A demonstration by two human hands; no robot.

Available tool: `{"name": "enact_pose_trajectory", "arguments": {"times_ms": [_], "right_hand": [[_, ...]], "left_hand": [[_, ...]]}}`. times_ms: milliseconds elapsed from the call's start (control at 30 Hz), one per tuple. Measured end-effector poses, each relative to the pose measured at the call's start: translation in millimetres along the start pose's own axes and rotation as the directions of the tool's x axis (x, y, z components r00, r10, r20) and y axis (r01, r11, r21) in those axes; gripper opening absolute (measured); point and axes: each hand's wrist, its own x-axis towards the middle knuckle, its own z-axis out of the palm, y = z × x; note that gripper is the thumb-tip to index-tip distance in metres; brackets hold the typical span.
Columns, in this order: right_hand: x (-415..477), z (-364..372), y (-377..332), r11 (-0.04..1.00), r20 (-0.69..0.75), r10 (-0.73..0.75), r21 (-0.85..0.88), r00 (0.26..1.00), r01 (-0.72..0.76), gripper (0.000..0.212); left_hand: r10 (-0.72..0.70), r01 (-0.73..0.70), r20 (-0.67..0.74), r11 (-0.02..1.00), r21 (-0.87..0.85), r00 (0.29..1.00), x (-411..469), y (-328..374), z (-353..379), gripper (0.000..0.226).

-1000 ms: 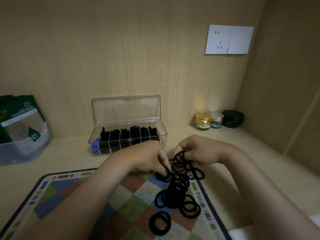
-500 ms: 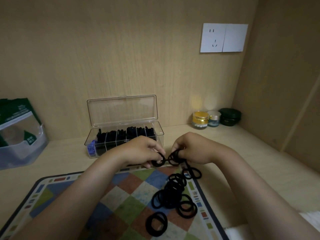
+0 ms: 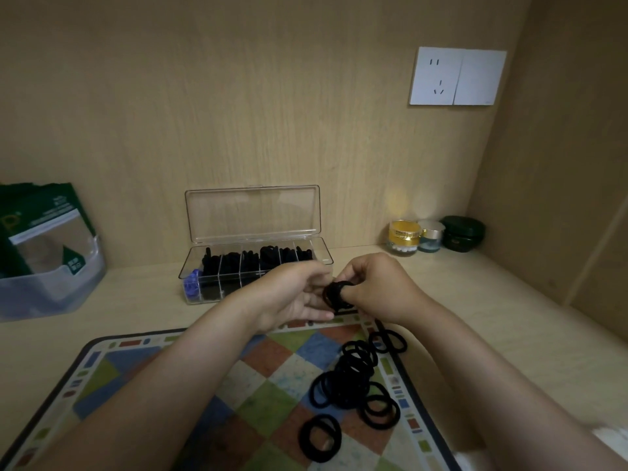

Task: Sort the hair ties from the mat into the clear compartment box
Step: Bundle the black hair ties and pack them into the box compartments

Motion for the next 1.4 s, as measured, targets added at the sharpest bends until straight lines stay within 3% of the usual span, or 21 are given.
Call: {"name": "enact_pose_trajectory", "arguments": {"times_ms": [267, 467, 533, 667, 867, 1000, 1100, 1267, 1400], "right_hand": [[-1, 1, 4, 0.994, 0.045, -0.097, -0.045, 0.994, 0.099, 0.007], [-4, -28, 6, 0.997, 0.263, -0.075, 0.012, 0.962, 0.074, 0.016], [-8, -42, 5, 0.992, 0.354, -0.073, -0.068, 0.932, 0.103, 0.013], [-13, -48, 7, 0.974, 0.538, 0.077, -0.222, 0.839, 0.053, 0.021], [-14, -49, 9, 0.952, 0.530, 0.114, -0.301, 0.840, 0.060, 0.010], [-13, -53, 11, 0.995, 0.456, -0.028, -0.069, 0.889, 0.067, 0.008], [-15, -66, 12, 1.000, 0.496, -0.027, 0.022, 0.868, 0.019, 0.012], [-17, -74, 20, 0.963, 0.615, 0.215, -0.263, 0.759, -0.060, 0.019], [-16, -66, 21, 0.943, 0.553, 0.236, -0.327, 0.799, -0.052, 0.018]], "left_hand": [[0.037, -0.039, 0.012, 0.970, 0.241, 0.999, 4, -8, -7, 0.028], [0.069, -0.049, -0.040, 0.922, 0.383, 0.997, 3, -9, -7, 0.026], [0.065, -0.043, -0.043, 0.921, 0.387, 0.997, 1, -9, -8, 0.026], [0.071, -0.047, -0.046, 0.917, 0.397, 0.996, 1, -9, -8, 0.032], [0.115, -0.093, -0.030, 0.908, 0.407, 0.993, -1, -12, -6, 0.034], [0.150, -0.116, -0.054, 0.908, 0.402, 0.987, -4, -13, -2, 0.029], [0.171, -0.124, -0.079, 0.903, 0.411, 0.982, -6, -15, 1, 0.028], [0.206, -0.126, -0.114, 0.864, 0.488, 0.972, -8, -16, 8, 0.028], [0.228, -0.131, -0.134, 0.852, 0.506, 0.964, -13, -17, 13, 0.027]]}}
